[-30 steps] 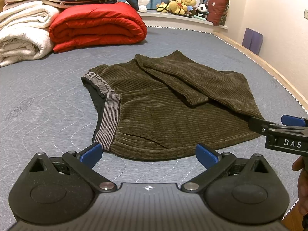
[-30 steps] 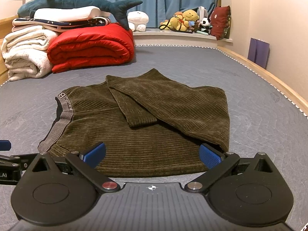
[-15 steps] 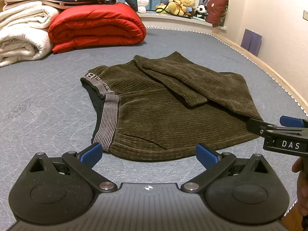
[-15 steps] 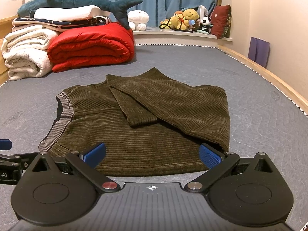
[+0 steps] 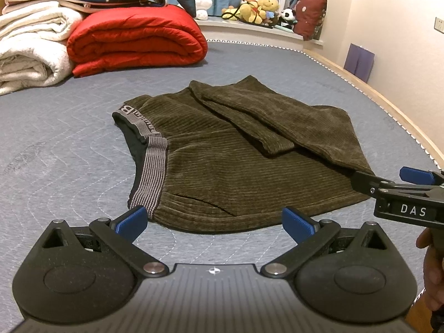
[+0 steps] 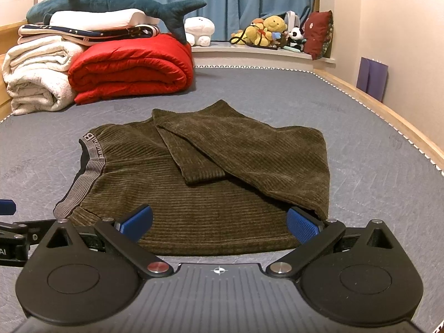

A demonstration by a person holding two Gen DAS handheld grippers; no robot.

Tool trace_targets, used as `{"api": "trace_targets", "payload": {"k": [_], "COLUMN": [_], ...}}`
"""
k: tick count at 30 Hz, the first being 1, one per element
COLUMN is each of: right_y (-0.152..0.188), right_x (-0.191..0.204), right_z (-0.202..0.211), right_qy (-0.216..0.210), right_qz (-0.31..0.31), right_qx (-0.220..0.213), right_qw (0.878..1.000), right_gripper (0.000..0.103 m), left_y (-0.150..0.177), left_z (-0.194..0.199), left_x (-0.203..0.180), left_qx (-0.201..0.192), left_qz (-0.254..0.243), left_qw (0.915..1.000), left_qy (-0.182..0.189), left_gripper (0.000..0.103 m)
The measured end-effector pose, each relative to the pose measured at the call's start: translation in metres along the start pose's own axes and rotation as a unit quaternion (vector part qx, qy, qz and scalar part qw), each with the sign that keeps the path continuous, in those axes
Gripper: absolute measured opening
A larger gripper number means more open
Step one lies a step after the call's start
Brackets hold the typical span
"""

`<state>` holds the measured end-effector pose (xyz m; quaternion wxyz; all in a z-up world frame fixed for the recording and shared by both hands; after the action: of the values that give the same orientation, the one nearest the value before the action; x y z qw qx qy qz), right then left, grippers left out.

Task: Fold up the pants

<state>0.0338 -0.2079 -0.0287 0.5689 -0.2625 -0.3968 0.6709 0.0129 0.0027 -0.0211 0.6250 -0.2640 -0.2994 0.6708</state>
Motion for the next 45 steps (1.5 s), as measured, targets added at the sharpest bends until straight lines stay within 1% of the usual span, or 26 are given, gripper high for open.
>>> {"api": "trace_targets", "payload": {"k": [6, 10, 13, 15, 17, 18, 19, 20, 21, 22, 23, 25, 27, 28, 29, 30, 31, 32, 35, 38, 40, 43, 45], "right_y": [0.0, -0.001, -0.001, -0.001, -0.002, -0.004, -0.005, -0.007, -0.009, -0.01, -0.012, -0.013, -0.012, -0.012, -0.011, -0.008, -0.007, -0.005, 0.005, 0.017, 0.028, 0.04, 0.045], "right_x": [0.0, 0.0, -0.001, -0.001, -0.001, -0.002, -0.002, -0.002, 0.0, 0.003, 0.006, 0.018, 0.035, 0.042, 0.049, 0.058, 0.065, 0.073, 0.099, 0.127, 0.144, 0.161, 0.169], "right_z": [0.001, 0.001, 0.001, 0.001, -0.002, -0.003, -0.003, -0.004, -0.005, -0.007, -0.008, -0.011, -0.014, -0.017, -0.019, -0.024, -0.027, -0.032, -0.047, -0.061, -0.072, -0.085, -0.094], "right_qy": [0.002, 0.002, -0.003, -0.001, 0.0, -0.001, -0.004, -0.006, -0.008, -0.011, -0.018, -0.045, -0.068, -0.076, -0.083, -0.092, -0.098, -0.105, -0.132, -0.145, -0.149, -0.148, -0.144], "right_qz": [-0.001, -0.001, -0.001, -0.004, -0.012, -0.02, -0.028, -0.036, -0.043, -0.048, -0.05, -0.042, -0.021, -0.011, 0.0, 0.015, 0.026, 0.04, 0.091, 0.151, 0.191, 0.239, 0.26], "right_qx": [-0.001, 0.0, 0.001, 0.001, 0.004, 0.004, 0.004, 0.003, 0.001, -0.001, -0.003, -0.005, -0.005, -0.005, -0.004, -0.001, 0.001, 0.005, 0.022, 0.045, 0.066, 0.081, 0.088], "right_qw": [1.0, 1.0, 1.0, 1.0, 1.0, 1.0, 1.0, 0.999, 0.999, 0.999, 0.999, 0.998, 0.997, 0.997, 0.997, 0.996, 0.995, 0.994, 0.987, 0.977, 0.968, 0.956, 0.951], "right_gripper": [0.102, 0.102, 0.101, 0.097, 0.091, 0.087, 0.083, 0.08, 0.076, 0.075, 0.074, 0.061, 0.06, 0.06, 0.06, 0.06, 0.06, 0.06, 0.06, 0.064, 0.072, 0.073, 0.074], "left_y": [0.0, 0.0, 0.001, 0.001, -0.004, -0.009, -0.017, -0.028, -0.039, -0.052, -0.063, -0.081, -0.085, -0.082, -0.079, -0.076, -0.075, -0.073, -0.068, -0.063, -0.06, -0.054, -0.05], "left_z": [0.002, 0.003, 0.004, 0.007, 0.012, 0.013, 0.013, 0.012, 0.01, 0.009, 0.008, 0.004, -0.009, -0.022, -0.036, -0.053, -0.067, -0.081, -0.112, -0.139, -0.154, -0.178, -0.189], "left_x": [0.001, 0.001, -0.001, 0.0, 0.005, 0.01, 0.015, 0.021, 0.028, 0.037, 0.046, 0.068, 0.091, 0.102, 0.11, 0.119, 0.125, 0.13, 0.138, 0.144, 0.145, 0.151, 0.149], "left_qx": [-0.004, -0.006, -0.01, -0.026, -0.058, -0.069, -0.074, -0.07, -0.063, -0.059, -0.063, -0.088, -0.107, -0.097, -0.066, -0.023, 0.004, 0.022, 0.049, 0.077, 0.09, 0.107, 0.112], "left_qz": [0.009, 0.011, 0.012, 0.015, 0.016, 0.018, 0.018, 0.015, 0.015, 0.02, 0.03, 0.046, 0.06, 0.067, 0.077, 0.096, 0.117, 0.131, 0.136, 0.154, 0.164, 0.181, 0.183], "left_qw": [0.9999, 0.9999, 0.9997, 0.9995, 0.9982, 0.9974, 0.9969, 0.9971, 0.9977, 0.998, 0.9975, 0.9945, 0.9919, 0.9925, 0.9944, 0.9941, 0.9905, 0.9871, 0.987, 0.9818, 0.9786, 0.9725, 0.9708], "left_qy": [0.009, 0.006, 0.016, 0.008, 0.0, -0.008, -0.019, -0.024, -0.017, -0.002, 0.013, 0.032, 0.035, 0.032, 0.032, 0.046, 0.073, 0.09, 0.071, 0.081, 0.085, 0.101, 0.106], "left_gripper": [0.103, 0.103, 0.103, 0.103, 0.102, 0.096, 0.087, 0.08, 0.065, 0.052, 0.049, 0.047, 0.047, 0.047, 0.047, 0.047, 0.047, 0.047, 0.047, 0.05, 0.051, 0.051, 0.051]}}
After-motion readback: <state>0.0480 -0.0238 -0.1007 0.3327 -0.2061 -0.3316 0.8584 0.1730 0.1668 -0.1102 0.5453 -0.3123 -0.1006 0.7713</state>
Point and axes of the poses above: each gripper's, at about its wrist camera, not at the fingertips, and z roughly against the way its jaws point, x to its left, y to its underside, the point moved 4 cm from there along -z, roughly the way its jaws point, and after that the axes turned 7 degrees about -y, right-handed, at the moved point
